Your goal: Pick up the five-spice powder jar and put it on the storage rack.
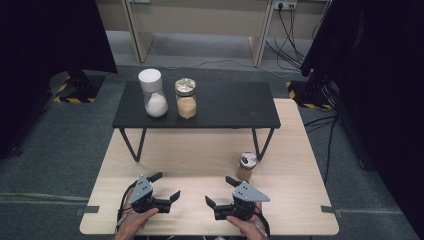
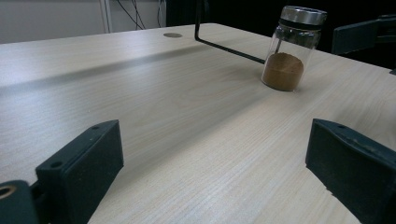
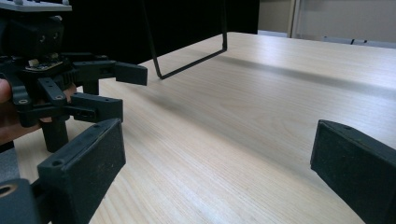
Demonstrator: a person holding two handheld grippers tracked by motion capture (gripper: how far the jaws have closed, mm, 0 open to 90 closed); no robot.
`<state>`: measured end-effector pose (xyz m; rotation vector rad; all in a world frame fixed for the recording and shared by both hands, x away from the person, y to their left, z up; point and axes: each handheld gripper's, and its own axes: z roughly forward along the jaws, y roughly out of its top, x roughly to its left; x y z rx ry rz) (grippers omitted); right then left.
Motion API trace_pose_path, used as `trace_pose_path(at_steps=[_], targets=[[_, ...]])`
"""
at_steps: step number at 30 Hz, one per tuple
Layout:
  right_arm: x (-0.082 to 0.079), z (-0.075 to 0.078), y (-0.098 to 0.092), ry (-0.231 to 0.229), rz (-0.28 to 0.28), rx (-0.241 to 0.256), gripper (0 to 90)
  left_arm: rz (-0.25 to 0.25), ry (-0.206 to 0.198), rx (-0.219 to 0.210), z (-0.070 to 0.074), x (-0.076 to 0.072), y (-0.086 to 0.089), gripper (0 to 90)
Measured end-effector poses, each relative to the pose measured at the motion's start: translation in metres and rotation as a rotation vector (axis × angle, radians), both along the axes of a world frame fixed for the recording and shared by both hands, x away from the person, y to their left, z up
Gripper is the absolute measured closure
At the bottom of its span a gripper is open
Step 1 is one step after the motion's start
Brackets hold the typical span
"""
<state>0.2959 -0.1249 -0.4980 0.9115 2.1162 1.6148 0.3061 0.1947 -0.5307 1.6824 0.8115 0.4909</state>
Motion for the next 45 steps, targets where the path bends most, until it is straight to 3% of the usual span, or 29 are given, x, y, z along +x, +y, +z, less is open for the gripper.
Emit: trace_pose_path(at_steps=[10,25,45], targets=[[-0.004,-0.002,-0.016,-0.001,-0.048,0.003,3.5,-0.001,-0.001,0.002,0.0,0.0,0.0,3.4],[-0.008,-0.003,-0.022,-0.011,-0.063,-0.006,3.6,0.0,-0.001,0.001,0.0,0.0,0.0,3.4],[-0.018,0.0,-0.044,-0.036,-0.137,0.001,3.6,0.0,0.0,0.001,0.0,0.0,0.0,3.4]])
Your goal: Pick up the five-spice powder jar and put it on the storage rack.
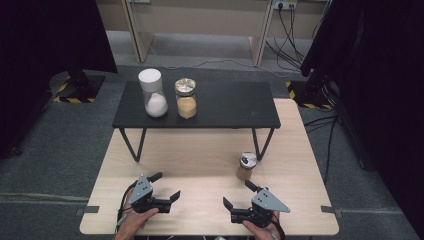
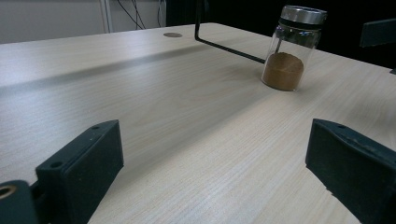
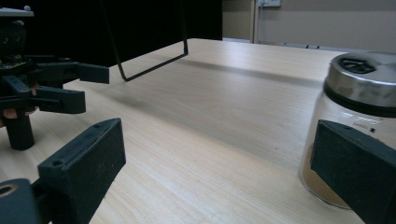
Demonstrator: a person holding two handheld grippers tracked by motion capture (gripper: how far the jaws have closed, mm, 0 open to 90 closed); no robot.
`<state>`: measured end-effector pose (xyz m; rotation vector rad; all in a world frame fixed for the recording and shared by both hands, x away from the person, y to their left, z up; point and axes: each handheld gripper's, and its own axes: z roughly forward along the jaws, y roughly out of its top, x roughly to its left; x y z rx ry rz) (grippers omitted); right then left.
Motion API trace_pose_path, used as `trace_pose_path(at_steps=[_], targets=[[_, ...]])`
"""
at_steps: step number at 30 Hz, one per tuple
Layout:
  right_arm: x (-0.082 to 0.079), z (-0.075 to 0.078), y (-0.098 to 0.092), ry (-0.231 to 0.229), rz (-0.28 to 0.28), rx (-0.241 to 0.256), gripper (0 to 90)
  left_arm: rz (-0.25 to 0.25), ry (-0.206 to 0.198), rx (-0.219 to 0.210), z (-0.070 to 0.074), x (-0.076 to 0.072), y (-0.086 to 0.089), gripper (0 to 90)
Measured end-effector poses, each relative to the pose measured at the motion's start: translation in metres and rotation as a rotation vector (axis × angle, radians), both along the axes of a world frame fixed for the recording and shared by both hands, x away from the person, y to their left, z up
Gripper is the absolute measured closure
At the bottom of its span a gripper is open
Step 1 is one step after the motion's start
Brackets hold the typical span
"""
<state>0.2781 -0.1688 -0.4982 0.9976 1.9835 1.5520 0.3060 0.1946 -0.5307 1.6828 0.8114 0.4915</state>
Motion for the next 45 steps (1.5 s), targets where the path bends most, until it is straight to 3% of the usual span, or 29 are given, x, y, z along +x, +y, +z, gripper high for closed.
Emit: trace_pose_path(at_steps=[13,45], targets=[[0.006,-0.002,-0.014,-0.01,-0.079,-0.026,3.6,0.0,0.0,0.0,0.0,0.0,0.0,3.4],[0.025,-0.005,-0.02,-0.014,-0.144,-0.054,3.6,-0.001,0.0,0.001,0.0,0.0,0.0,3.4]])
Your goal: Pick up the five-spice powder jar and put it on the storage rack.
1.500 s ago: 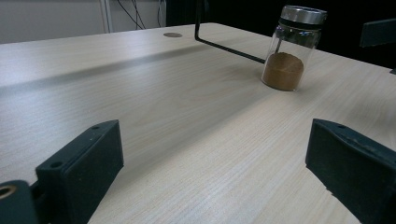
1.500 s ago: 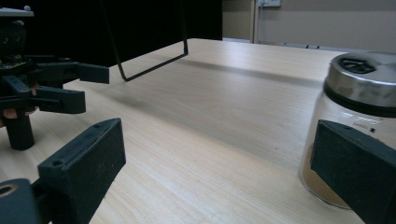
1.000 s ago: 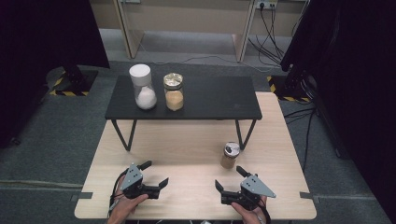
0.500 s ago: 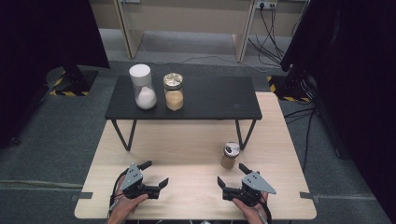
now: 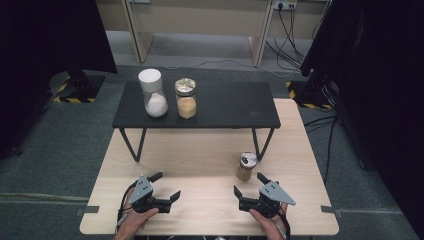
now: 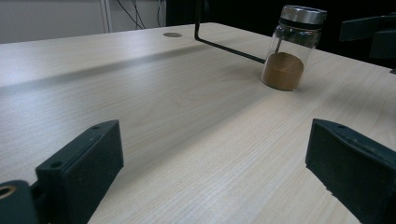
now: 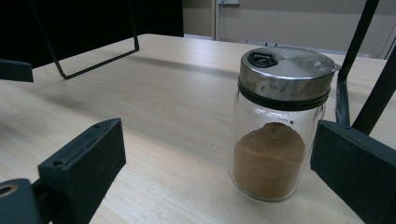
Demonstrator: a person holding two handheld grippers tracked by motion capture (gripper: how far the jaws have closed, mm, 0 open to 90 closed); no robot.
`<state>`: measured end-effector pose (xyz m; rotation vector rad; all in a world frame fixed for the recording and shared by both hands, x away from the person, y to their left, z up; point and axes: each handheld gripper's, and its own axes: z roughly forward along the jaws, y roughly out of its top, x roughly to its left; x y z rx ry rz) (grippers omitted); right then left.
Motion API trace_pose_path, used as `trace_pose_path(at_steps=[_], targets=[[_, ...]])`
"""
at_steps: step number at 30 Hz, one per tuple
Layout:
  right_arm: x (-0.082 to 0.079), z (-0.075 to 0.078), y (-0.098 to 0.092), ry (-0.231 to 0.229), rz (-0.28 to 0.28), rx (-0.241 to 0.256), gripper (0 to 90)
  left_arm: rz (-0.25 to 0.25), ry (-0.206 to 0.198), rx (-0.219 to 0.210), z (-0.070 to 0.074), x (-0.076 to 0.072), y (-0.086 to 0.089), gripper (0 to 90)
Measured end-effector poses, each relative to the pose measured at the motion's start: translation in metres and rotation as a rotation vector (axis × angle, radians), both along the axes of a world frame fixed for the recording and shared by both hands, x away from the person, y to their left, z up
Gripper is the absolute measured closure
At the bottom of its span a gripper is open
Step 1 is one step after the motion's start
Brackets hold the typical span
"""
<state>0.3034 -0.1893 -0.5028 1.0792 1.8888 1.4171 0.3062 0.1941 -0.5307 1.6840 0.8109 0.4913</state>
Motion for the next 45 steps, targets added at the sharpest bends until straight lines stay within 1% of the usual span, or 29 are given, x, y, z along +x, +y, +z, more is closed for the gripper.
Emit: trace_pose_path(at_steps=[19,26,45], targets=[[0.011,-0.001,-0.002,0.002,-0.023,0.002,3.9,0.0,0.0,-0.001,0.0,0.0,0.0,3.5],[0.018,-0.002,-0.002,0.002,-0.037,-0.009,4.5,0.0,0.001,-0.002,0.0,0.0,0.0,3.4],[0.033,-0.003,-0.002,0.014,-0.049,-0.005,5.7,0.0,0.002,-0.003,0.0,0.0,0.0,3.4]])
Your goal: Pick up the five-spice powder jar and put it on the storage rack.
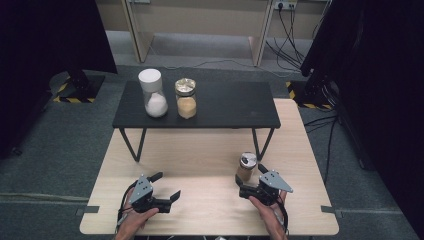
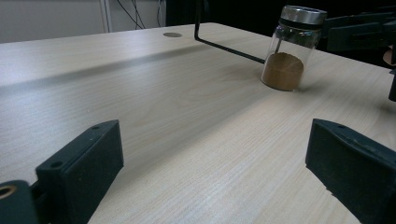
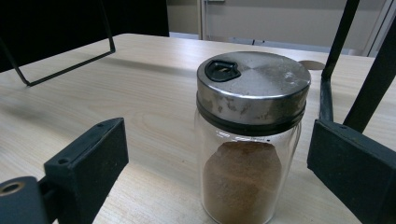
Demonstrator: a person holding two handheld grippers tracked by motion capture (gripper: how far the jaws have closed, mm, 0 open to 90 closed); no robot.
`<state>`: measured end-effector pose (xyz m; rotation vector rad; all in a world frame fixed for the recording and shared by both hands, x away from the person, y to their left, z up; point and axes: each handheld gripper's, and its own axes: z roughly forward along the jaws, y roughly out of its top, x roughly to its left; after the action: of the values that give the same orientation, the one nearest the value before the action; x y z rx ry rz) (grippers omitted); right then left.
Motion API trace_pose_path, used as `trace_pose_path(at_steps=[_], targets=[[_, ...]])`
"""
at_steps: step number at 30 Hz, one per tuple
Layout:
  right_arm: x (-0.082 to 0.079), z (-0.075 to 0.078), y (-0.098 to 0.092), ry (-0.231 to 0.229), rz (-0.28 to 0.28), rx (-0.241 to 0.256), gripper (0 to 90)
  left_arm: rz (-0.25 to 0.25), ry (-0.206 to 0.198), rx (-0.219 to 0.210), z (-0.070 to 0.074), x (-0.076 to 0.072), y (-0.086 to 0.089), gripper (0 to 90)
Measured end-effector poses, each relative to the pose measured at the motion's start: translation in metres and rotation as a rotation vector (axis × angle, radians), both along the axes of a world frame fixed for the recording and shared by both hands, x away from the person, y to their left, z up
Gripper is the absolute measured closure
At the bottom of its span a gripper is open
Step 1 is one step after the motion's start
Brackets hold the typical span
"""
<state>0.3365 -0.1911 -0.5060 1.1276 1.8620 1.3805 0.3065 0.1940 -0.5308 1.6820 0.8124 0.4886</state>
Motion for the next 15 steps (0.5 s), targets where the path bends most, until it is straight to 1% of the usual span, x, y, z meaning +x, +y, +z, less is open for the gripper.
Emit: trace_pose_path(at_steps=[15], targets=[[0.0076,-0.0007,0.0011,0.01,-0.001,0.003,6.8,-0.001,0.0,0.0,0.0,0.0,0.0,3.4]])
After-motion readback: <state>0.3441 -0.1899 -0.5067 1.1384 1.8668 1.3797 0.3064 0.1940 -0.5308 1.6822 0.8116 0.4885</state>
